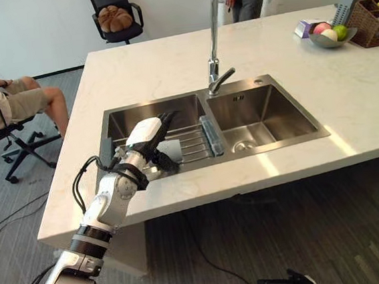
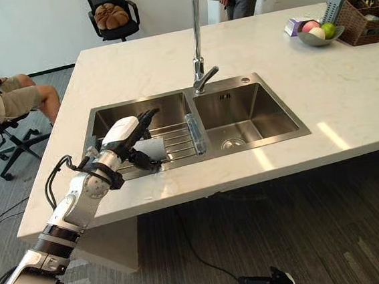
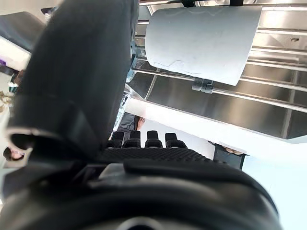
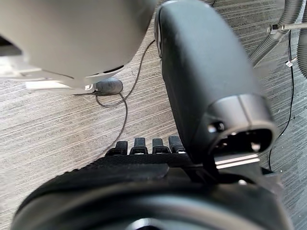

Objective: Walk over to the sink, pick up the cup, carry it to the dishwasher, place the cup inside the dishwasher, then close the dishwasher door

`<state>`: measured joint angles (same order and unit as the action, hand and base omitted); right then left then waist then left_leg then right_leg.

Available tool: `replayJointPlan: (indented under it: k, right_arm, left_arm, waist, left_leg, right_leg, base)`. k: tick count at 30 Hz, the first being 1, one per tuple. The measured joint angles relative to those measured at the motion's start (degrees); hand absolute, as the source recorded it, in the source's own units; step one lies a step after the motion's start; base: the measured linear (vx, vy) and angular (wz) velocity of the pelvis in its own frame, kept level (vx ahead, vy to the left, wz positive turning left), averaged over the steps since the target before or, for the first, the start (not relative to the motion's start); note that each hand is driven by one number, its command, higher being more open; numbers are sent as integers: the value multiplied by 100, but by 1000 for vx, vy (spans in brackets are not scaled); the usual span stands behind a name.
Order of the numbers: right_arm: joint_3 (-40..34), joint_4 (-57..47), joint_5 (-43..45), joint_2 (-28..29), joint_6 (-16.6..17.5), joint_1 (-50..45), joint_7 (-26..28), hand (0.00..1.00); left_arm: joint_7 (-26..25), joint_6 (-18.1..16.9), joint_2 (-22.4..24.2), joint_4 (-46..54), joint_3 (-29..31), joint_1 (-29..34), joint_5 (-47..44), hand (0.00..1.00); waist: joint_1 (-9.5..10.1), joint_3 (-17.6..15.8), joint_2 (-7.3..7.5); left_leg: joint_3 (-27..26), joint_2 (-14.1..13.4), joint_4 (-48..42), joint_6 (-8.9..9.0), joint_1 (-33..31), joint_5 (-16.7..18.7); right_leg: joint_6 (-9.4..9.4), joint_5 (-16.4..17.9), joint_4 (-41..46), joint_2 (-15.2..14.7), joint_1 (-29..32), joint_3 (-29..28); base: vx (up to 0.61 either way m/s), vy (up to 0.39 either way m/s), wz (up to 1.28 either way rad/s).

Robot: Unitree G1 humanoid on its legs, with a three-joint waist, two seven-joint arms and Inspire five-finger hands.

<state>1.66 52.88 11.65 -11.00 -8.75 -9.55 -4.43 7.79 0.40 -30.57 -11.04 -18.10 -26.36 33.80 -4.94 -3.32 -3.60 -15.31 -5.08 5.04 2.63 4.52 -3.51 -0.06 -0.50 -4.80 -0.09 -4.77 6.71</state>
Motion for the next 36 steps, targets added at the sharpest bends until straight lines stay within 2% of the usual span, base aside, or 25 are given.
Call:
replayJointPlan:
  k: [4,7,11,26,36]
  right_arm:
    - [13,-29,1,-4,1,10,76,100]
    - [35,-44,2,-11,1,11,95,100]
    - [41,-48,6,-12,4,-7,151,100]
    - [41,-48,194,-5,51,-22,210,100]
    - [29,-35,202,-12,60,-14,278,100]
  left_arm:
    - [126,18,-88,-493,-128,-515,16,100]
    - [135,60,-93,-774,-149,-675,20,100]
    - [190,107,-151,-1135,-329,-851,171,100]
    - [253,302,-159,-2154,-284,-1031,446,100]
    - [214,490,86,-2675,188,-1033,467,100]
  waist:
    - [-78,6,-9]
    - [-98,8,-12]
    - [-227,8,-13]
    - [-372,8,-23]
    - [-386,9,-48]
  left_leg:
    - [-87,-5,0,5,0,4]
    - [-182,-18,-1,10,-2,9]
    - [-222,-23,-1,12,-2,12]
    - [-323,-56,-2,25,-47,21]
    - [-366,-64,-2,34,-46,26]
  right_leg:
    - [-11,-22,0,10,35,-70]
    - [-15,-49,0,26,85,-179]
    - [-17,-63,0,32,110,-220]
    - [-18,-95,-2,55,217,-323]
    - [-17,-97,-3,68,234,-336]
  base:
    - [16,-2,-10]
    - [15,0,-22]
    - [9,-3,-6]
    - [3,-1,-2]
    - [6,-2,-1]
